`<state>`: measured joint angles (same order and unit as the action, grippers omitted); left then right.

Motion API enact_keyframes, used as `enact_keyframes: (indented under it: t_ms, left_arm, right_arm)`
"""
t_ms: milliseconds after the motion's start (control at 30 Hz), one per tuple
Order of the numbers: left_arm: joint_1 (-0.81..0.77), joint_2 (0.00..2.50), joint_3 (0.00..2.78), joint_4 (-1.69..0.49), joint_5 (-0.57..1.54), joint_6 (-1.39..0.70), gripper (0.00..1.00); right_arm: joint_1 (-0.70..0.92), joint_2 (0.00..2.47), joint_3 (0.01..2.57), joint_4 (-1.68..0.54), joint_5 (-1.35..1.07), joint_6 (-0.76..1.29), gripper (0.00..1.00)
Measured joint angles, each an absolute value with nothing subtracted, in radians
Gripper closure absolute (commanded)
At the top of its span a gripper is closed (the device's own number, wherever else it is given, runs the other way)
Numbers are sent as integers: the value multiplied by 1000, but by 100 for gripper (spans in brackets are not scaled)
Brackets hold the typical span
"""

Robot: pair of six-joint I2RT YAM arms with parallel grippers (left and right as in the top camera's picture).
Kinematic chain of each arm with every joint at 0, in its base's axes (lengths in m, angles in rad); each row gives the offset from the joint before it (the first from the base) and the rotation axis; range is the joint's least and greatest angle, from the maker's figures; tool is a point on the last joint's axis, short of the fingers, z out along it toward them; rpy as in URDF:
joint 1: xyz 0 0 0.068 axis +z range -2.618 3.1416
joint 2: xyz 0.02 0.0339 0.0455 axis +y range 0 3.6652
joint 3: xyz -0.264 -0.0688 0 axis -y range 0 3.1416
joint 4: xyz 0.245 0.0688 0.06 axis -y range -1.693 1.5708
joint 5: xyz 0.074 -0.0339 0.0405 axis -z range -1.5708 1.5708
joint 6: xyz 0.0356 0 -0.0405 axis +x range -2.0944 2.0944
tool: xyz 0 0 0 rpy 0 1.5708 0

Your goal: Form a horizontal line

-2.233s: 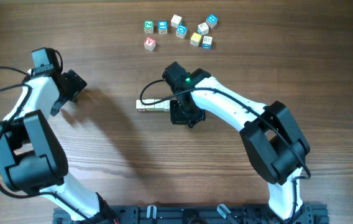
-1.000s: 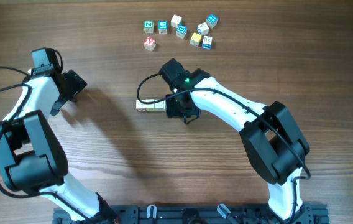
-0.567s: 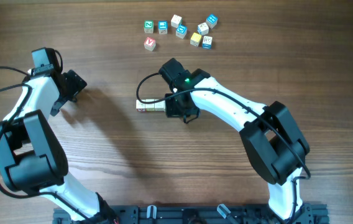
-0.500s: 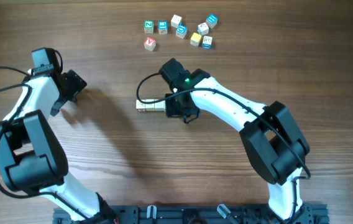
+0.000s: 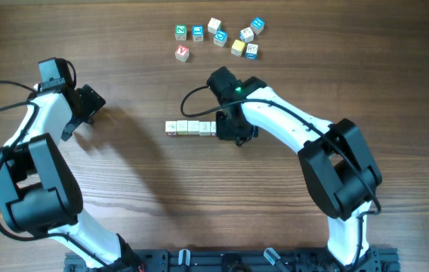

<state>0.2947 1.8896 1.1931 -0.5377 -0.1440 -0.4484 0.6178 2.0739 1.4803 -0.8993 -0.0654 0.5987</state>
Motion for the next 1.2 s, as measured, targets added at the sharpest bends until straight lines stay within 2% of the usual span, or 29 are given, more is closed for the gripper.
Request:
enact_keyframes:
  t_ms: [633, 1200]
  left_arm:
    - [295, 1890, 1193, -538, -144, -448, 0]
    - [295, 1890, 1193, -538, -144, -448, 0]
  right_arm:
    - [611, 2074, 1480, -818, 5, 599, 91]
    - [586, 2075, 1480, -743, -35, 545, 91]
